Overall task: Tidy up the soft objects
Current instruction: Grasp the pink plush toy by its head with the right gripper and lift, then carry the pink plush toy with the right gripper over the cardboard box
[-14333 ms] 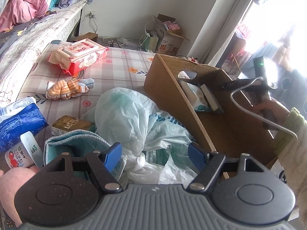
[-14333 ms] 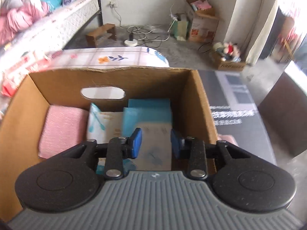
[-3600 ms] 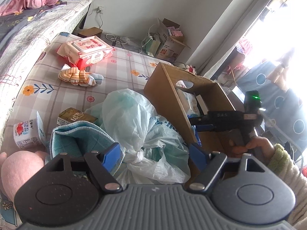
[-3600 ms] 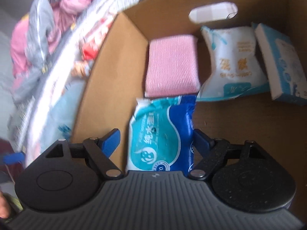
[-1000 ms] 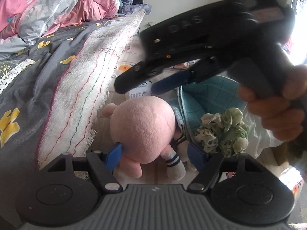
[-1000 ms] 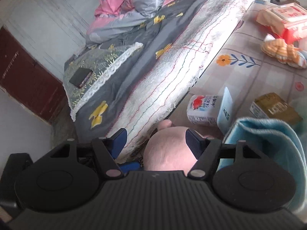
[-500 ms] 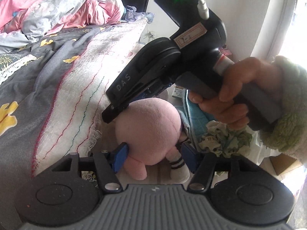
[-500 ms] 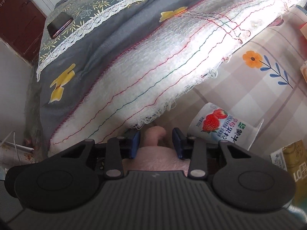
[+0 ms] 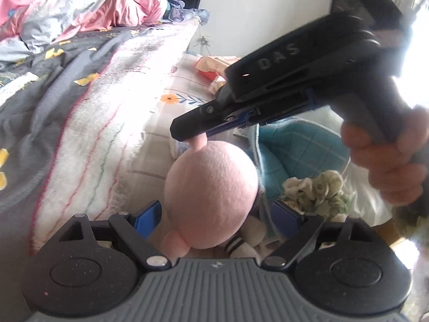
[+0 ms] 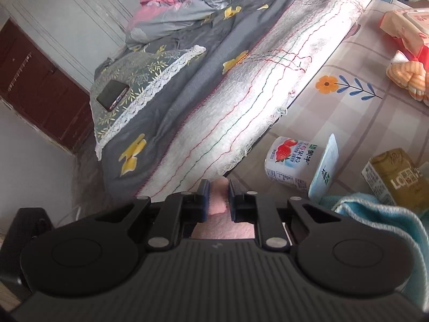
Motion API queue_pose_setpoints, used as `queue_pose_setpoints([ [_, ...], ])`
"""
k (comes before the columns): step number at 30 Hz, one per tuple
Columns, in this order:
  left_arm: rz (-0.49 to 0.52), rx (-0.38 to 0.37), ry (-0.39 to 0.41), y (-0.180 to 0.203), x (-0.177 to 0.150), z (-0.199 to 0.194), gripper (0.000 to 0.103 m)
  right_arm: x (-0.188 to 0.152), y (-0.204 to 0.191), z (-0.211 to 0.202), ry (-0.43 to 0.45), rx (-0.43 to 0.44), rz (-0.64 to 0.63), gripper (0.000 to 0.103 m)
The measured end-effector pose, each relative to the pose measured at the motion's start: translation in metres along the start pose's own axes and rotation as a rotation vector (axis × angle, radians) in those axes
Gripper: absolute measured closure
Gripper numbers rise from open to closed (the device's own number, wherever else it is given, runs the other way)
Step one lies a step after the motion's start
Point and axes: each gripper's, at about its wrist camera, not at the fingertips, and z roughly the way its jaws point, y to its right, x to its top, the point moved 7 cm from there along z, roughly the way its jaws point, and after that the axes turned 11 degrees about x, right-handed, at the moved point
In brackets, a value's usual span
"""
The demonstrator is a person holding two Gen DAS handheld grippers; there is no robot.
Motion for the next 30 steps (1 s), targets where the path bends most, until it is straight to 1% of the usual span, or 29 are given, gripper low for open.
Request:
queue_pose_setpoints([
  [3, -0.040, -0.029, 0.019, -0.002, 0.004, -0.006, 0.025, -0.004, -0.005, -0.008, 0.035, 0.018, 0.015, 0.091],
  [4, -0.055, -0.035, 0.028, -0.004, 0.006, -0.009, 0.030, -0.004, -0.008, -0.013, 0.047, 0.023, 0.014, 0.092],
  [7, -0.090, -0.027, 0.047, -0.009, 0.013, -0.019, 0.042, -0.005, -0.016, -0.025, 0.080, 0.043, 0.009, 0.092],
  [12, -0.104, -0.019, 0.121, -0.007, 0.029, -0.056, 0.044, 0.002, -0.035, -0.048, 0.147, 0.114, 0.009, 0.093],
  [16, -0.071, -0.027, 0.210, 0.006, 0.047, -0.093, 0.042, 0.008, -0.056, -0.081, 0.229, 0.183, -0.020, 0.093],
  [18, -0.048, -0.047, 0.248, 0.019, 0.055, -0.107, 0.040, 0.010, -0.064, -0.101, 0.271, 0.211, -0.034, 0.093],
  [20, -0.029, -0.078, 0.280, 0.034, 0.063, -0.116, 0.037, 0.012, -0.070, -0.123, 0.312, 0.224, -0.049, 0.093],
  [23, 0.000, -0.154, 0.299, 0.064, 0.075, -0.120, 0.036, 0.013, -0.070, -0.158, 0.371, 0.217, -0.059, 0.093],
  [27, 0.062, -0.258, 0.303, 0.110, 0.085, -0.117, 0.033, 0.006, -0.058, -0.213, 0.461, 0.180, -0.049, 0.093],
  [30, 0.096, -0.318, 0.306, 0.143, 0.086, -0.115, 0.032, -0.006, -0.041, -0.261, 0.536, 0.126, -0.032, 0.093],
])
